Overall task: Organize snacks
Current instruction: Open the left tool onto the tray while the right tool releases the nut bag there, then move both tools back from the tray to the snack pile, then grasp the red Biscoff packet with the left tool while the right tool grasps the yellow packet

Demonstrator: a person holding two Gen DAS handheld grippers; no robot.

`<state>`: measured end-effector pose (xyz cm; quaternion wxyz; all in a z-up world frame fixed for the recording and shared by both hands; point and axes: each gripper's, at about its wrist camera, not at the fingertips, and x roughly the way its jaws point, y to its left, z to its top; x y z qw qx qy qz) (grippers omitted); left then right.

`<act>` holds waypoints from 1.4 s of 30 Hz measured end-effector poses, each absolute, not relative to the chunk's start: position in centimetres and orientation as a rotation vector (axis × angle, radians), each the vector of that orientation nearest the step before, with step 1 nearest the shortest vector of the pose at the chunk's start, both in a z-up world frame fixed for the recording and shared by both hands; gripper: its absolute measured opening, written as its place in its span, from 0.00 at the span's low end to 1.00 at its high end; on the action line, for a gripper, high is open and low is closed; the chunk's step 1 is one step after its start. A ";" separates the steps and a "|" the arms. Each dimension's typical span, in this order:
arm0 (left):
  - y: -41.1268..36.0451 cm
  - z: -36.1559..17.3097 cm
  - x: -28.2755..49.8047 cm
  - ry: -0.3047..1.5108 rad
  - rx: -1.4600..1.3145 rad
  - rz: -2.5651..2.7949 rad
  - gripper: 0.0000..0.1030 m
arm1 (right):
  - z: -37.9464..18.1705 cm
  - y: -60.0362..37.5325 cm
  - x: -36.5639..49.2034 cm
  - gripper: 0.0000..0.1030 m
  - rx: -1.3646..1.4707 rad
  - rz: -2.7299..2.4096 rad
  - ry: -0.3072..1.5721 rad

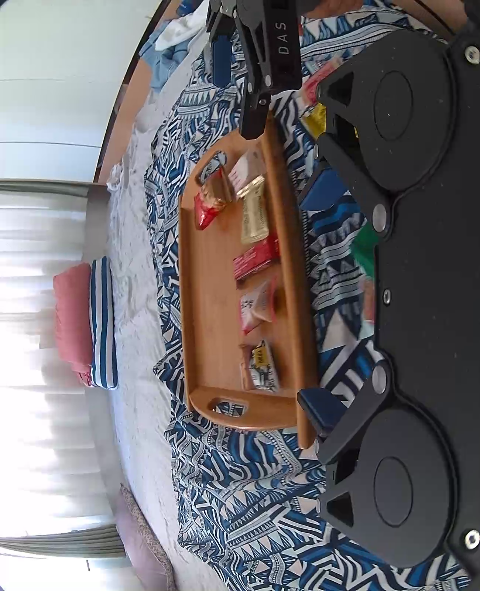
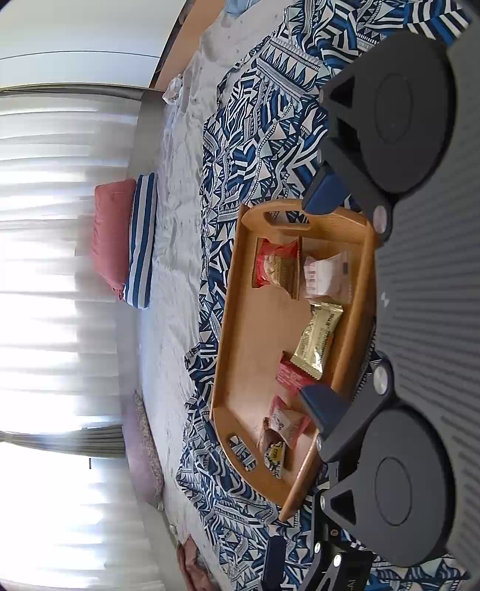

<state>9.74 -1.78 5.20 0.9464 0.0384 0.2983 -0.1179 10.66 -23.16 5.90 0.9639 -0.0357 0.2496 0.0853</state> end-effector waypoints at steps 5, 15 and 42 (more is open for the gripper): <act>-2.0 4.2 7.7 0.598 0.085 -0.257 0.99 | 4.6 -23.1 8.1 1.00 -0.118 0.167 0.511; -1.4 2.2 6.3 0.640 0.045 -0.249 0.99 | 1.9 -21.6 3.6 1.00 -0.230 0.162 0.503; 1.1 -0.3 3.2 0.639 0.096 -0.246 0.56 | -0.4 -20.2 2.1 0.79 -0.150 0.154 0.529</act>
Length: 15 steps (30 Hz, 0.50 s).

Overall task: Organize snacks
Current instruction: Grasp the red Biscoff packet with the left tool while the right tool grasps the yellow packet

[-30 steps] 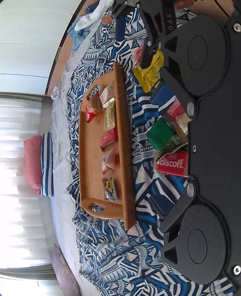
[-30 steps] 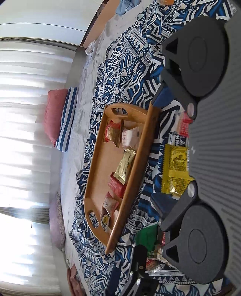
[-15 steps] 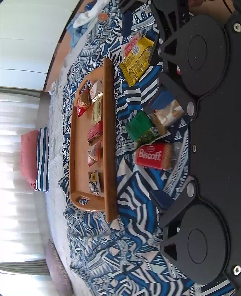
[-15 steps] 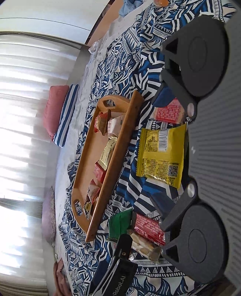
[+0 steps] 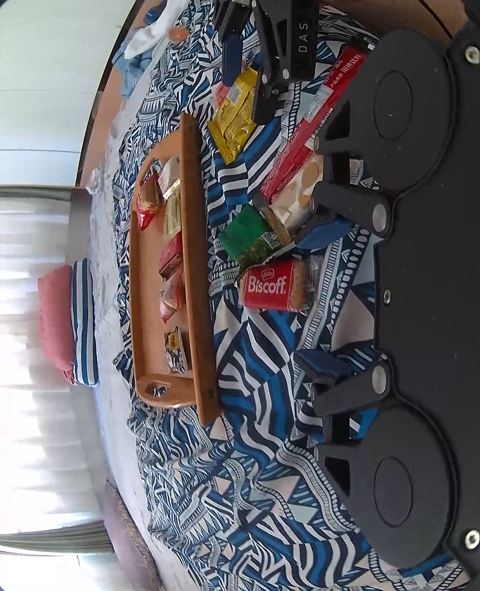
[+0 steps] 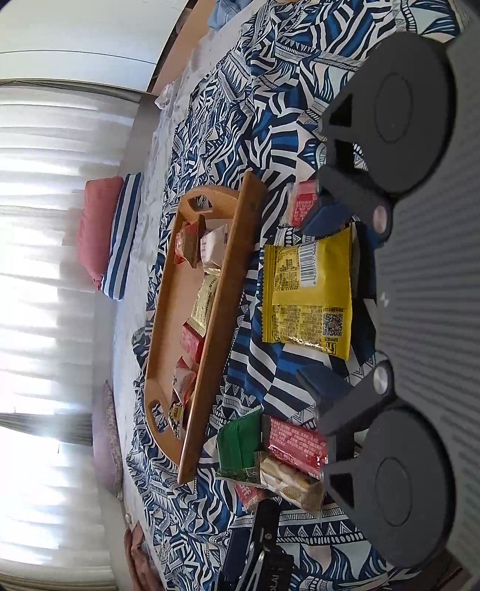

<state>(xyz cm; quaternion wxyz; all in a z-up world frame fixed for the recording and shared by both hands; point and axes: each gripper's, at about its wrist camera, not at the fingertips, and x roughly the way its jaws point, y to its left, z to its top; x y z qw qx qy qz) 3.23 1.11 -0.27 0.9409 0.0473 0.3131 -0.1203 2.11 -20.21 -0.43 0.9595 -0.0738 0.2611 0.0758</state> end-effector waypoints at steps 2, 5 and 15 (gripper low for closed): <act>0.7 -0.3 3.6 0.637 0.079 -0.244 0.56 | -0.5 -20.2 2.2 0.77 -0.145 0.150 0.532; 0.7 -0.3 4.7 0.654 0.038 -0.226 0.51 | -0.4 -20.5 2.5 0.75 -0.105 0.141 0.545; 0.1 -0.4 6.8 0.664 0.022 -0.170 0.49 | -0.1 -21.5 3.2 0.75 0.033 0.109 0.563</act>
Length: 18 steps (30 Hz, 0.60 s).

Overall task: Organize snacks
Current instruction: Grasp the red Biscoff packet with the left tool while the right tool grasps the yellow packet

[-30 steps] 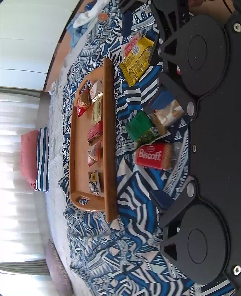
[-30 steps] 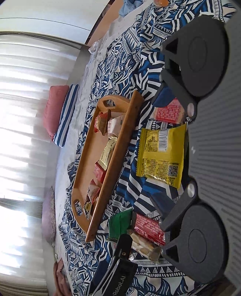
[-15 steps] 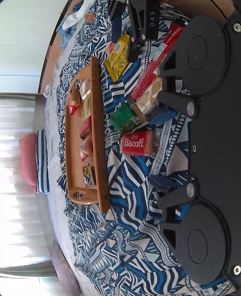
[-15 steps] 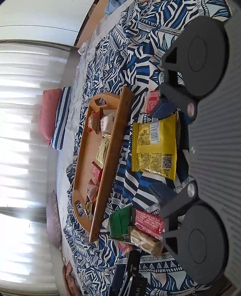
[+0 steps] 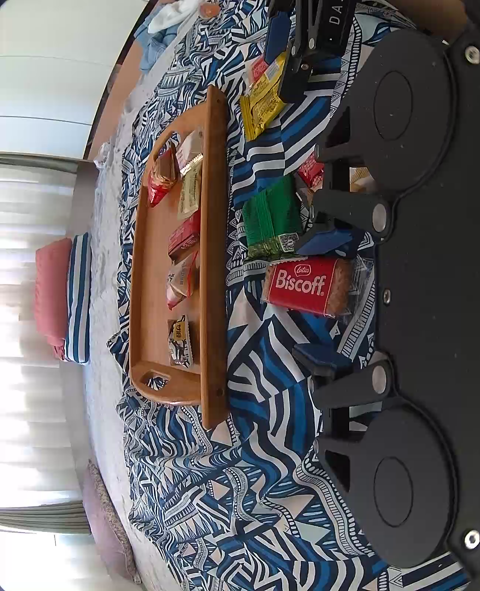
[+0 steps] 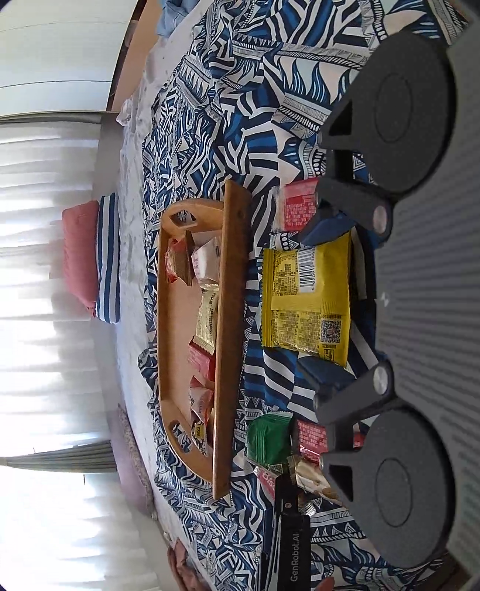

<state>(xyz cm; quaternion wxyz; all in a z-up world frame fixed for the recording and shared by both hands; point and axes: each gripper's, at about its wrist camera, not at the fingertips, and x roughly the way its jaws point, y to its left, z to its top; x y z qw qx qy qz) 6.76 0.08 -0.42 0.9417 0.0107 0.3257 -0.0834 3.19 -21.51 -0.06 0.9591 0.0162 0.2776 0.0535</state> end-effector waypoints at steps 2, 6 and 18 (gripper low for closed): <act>-0.1 -0.5 6.8 0.662 0.031 -0.168 0.49 | -0.2 -21.3 3.3 0.76 0.027 0.106 0.563; -0.4 -0.7 6.7 0.656 0.050 -0.173 0.48 | -0.5 -20.9 3.6 0.77 0.031 0.103 0.579; -0.6 -0.7 6.5 0.668 0.049 -0.209 0.35 | -1.2 -20.2 3.9 0.81 0.023 0.090 0.585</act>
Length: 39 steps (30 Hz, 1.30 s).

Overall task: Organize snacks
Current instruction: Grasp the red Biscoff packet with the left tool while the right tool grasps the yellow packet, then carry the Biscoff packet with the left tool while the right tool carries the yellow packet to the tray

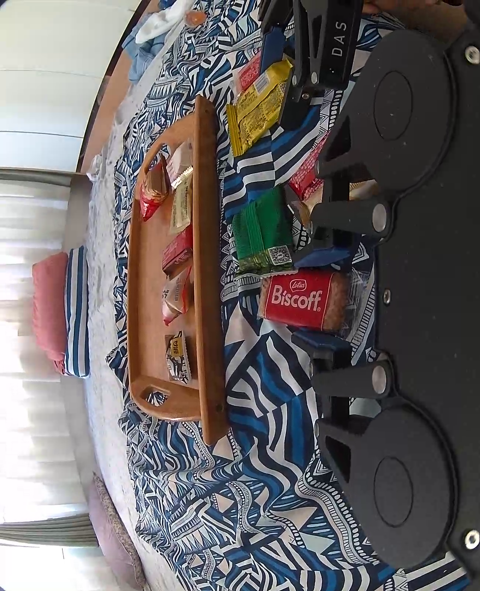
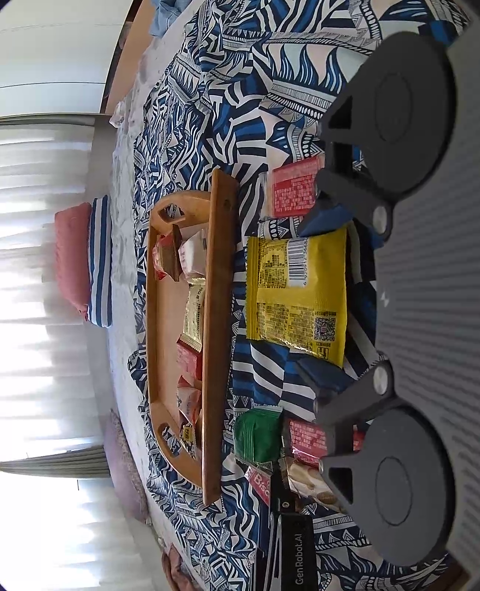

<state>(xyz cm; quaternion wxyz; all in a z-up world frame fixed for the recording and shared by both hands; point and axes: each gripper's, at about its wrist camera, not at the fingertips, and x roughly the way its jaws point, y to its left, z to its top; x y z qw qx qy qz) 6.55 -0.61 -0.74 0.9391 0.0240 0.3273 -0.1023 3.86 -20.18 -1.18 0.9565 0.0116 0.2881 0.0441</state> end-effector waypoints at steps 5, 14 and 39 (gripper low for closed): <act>-0.6 -0.9 6.4 0.664 0.049 -0.211 0.34 | -1.4 -20.0 3.9 0.82 0.018 0.087 0.582; 0.3 -0.2 5.8 0.691 -0.041 -0.196 0.30 | -1.1 -20.1 4.0 0.70 0.040 0.094 0.593; 2.8 3.5 7.2 0.681 -0.119 -0.132 0.30 | 2.6 -19.7 4.4 0.67 0.052 0.119 0.569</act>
